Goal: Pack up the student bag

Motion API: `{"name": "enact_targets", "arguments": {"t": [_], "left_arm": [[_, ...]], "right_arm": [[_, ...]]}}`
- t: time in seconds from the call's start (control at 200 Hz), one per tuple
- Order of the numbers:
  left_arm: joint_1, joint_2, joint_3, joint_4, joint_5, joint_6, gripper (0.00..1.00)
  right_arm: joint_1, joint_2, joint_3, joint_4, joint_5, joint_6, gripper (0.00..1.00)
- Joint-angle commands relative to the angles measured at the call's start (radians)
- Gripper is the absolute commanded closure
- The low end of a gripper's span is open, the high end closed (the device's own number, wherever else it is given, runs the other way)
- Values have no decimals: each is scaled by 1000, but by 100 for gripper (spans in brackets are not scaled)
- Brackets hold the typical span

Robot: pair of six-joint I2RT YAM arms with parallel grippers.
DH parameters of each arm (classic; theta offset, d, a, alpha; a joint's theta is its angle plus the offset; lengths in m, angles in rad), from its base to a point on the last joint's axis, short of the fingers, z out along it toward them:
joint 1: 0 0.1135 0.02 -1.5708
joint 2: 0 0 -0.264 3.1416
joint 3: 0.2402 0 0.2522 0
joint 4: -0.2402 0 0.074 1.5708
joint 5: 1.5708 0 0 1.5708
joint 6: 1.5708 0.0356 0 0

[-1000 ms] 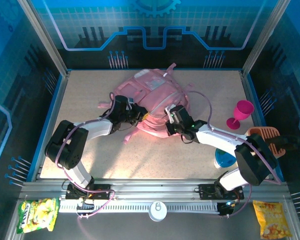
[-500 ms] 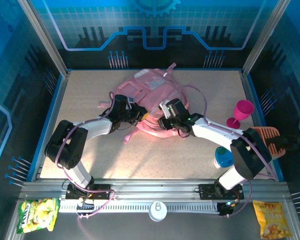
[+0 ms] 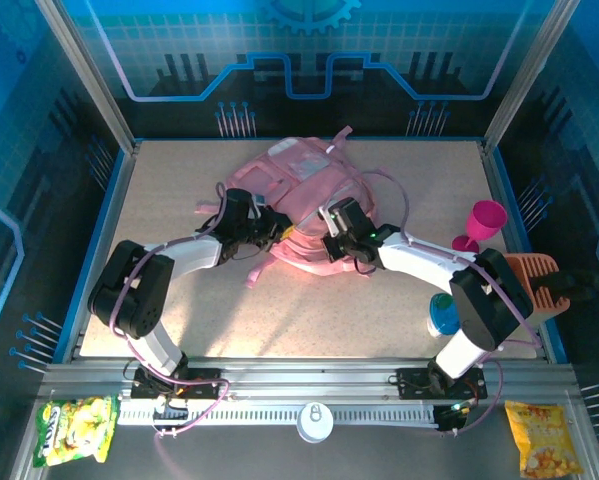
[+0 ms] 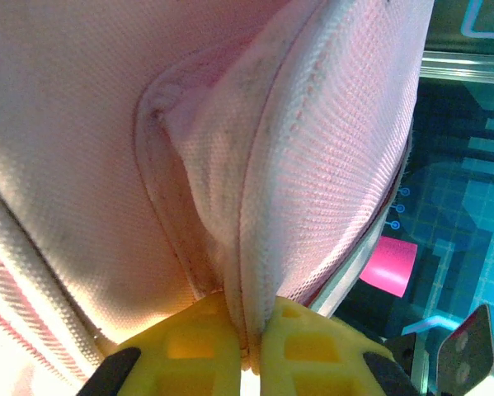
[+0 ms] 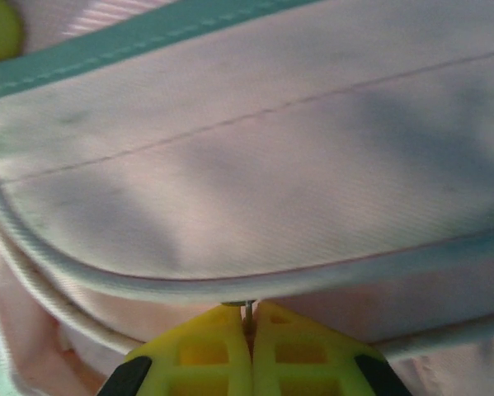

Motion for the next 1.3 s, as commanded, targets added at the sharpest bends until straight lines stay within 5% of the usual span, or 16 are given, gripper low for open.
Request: {"name": "enact_targets", "arguments": {"t": [0.0,0.06,0.29,0.61,0.835,1.181,1.296], "left_arm": [[48,-59,27,-52,-5,69,99],[51,-73,28,-87,-13,93,83],[100,-182,-55,-176,-84,138,54],[167,-325,-186,-193,-132,80,50],[168,-301,-177,-163,-151,50,59],[178,-269,-126,-208,-182,111,100],[190,-268,-126,-231,-185,141,100]], "right_arm": [[-29,-27,21,-45,69,30,100],[-10,-13,49,-45,26,28,100],[129,119,230,-45,-44,10,100],[228,252,392,-10,-201,37,100],[254,269,411,-2,-226,44,100],[205,159,232,-49,-83,33,100],[166,101,165,-86,-35,35,99]]}}
